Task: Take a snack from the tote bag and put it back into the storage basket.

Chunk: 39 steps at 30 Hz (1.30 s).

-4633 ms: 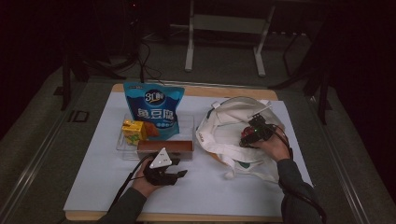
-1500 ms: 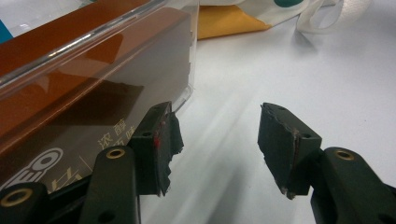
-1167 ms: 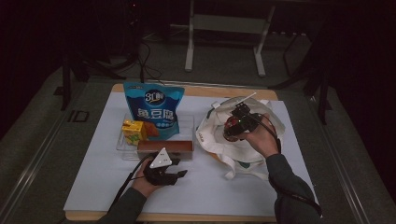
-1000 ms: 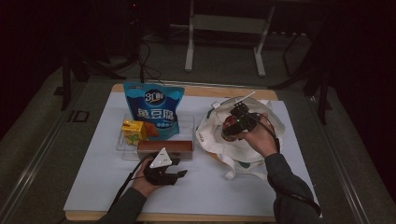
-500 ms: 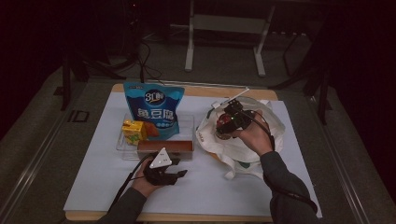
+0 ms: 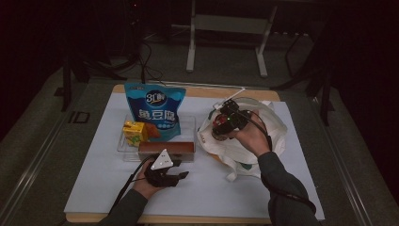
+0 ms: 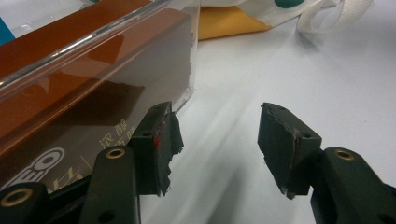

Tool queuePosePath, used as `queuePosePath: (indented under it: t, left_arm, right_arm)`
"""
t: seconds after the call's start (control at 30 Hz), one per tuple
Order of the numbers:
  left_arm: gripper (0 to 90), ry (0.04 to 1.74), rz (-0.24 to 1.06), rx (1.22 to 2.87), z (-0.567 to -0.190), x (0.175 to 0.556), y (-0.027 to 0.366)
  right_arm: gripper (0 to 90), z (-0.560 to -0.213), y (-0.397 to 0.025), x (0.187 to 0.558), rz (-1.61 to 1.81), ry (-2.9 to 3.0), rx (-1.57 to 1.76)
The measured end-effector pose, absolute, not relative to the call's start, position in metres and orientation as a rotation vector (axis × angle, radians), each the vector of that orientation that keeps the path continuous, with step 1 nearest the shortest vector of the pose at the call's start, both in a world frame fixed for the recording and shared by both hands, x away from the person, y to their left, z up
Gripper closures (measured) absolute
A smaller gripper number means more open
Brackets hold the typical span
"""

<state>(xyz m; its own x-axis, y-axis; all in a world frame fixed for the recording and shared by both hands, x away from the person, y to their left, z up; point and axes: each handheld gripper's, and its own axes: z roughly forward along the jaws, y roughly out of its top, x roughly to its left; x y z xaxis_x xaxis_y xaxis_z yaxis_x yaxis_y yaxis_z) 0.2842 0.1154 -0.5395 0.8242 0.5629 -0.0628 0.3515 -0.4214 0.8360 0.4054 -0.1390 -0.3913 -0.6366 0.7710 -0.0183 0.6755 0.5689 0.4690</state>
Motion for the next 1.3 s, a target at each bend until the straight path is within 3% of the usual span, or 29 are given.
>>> queuePosePath:
  t: [1.3]
  left_arm:
    - [45.9, 0.668, 0.283, 2.057, -0.539, 0.284, 0.115]
  right_arm:
    - [25.7, -0.385, -0.104, 0.402, 0.666, 2.616, 1.147]
